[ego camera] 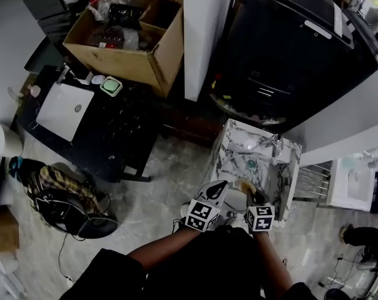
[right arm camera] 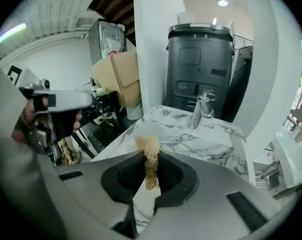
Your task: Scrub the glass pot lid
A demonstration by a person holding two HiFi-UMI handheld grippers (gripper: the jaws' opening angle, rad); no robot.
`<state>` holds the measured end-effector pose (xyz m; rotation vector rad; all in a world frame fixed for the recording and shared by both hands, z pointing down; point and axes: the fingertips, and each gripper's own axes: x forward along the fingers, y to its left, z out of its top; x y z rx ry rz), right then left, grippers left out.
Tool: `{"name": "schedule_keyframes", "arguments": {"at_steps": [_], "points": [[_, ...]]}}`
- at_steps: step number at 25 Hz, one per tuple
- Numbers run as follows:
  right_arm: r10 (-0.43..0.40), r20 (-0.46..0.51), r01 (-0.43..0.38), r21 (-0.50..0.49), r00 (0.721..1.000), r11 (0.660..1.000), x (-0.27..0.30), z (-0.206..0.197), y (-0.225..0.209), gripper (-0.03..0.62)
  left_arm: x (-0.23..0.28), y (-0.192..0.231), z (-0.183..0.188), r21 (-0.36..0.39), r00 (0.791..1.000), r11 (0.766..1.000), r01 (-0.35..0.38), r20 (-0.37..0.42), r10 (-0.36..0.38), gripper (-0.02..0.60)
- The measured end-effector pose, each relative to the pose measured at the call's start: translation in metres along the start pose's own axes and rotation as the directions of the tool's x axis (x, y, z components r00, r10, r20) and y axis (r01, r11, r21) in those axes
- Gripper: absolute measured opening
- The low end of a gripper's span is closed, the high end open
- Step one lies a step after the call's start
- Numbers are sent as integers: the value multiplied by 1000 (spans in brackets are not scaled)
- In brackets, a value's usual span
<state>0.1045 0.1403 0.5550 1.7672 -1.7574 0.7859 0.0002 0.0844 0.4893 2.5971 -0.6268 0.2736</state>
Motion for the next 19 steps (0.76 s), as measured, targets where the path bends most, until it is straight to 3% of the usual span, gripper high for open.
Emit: {"name": "schedule_keyframes", "arguments": {"at_steps": [4, 9, 13, 19], "points": [[12, 127, -19, 53, 992, 998, -48, 24, -11, 58, 23, -34, 17, 57, 998, 997, 57, -4, -57, 17], [35, 224, -49, 54, 974, 997, -92, 29, -35, 57, 39, -83, 22, 215, 993, 970, 118, -27, -115, 18], [39, 284, -66, 86, 958, 994, -123, 27, -68, 57, 50, -128, 5, 209, 978, 956, 205, -77, -193, 18], [41, 303, -70, 85, 952, 994, -158, 22, -125, 57, 75, -181, 13, 150, 976, 965, 216, -44, -211, 18]]}}
